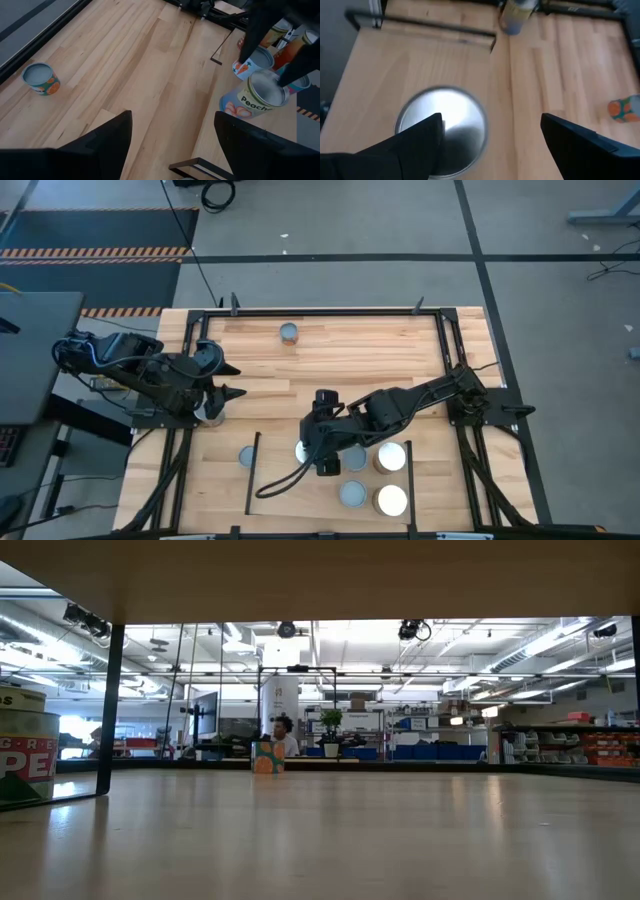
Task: Pick and place cans onto a shelf
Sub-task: Put the right canned peaches on the shelf
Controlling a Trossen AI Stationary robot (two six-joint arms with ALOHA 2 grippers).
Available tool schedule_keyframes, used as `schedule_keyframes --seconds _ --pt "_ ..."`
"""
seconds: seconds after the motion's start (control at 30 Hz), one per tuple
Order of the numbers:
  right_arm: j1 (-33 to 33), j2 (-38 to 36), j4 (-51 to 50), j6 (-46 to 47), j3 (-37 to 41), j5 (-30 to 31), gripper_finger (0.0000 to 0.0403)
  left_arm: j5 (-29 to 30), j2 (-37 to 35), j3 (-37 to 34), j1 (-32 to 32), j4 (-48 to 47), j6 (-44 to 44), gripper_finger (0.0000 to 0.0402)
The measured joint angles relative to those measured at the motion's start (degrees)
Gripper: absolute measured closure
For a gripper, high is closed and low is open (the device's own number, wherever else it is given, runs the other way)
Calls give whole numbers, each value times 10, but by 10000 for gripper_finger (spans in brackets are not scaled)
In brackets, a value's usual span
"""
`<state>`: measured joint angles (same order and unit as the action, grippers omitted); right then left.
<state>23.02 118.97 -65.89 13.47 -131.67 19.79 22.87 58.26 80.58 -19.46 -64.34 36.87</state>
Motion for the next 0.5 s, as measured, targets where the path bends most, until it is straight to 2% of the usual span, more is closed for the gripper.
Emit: schedule_keyframes --seconds 0.23,0.5 --pt "-3 -1 4 2 34 -25 56 0 0 0 0 0 0 115" --pt "-1 -1 -15 20 26 -36 56 0 0 0 0 0 0 115"
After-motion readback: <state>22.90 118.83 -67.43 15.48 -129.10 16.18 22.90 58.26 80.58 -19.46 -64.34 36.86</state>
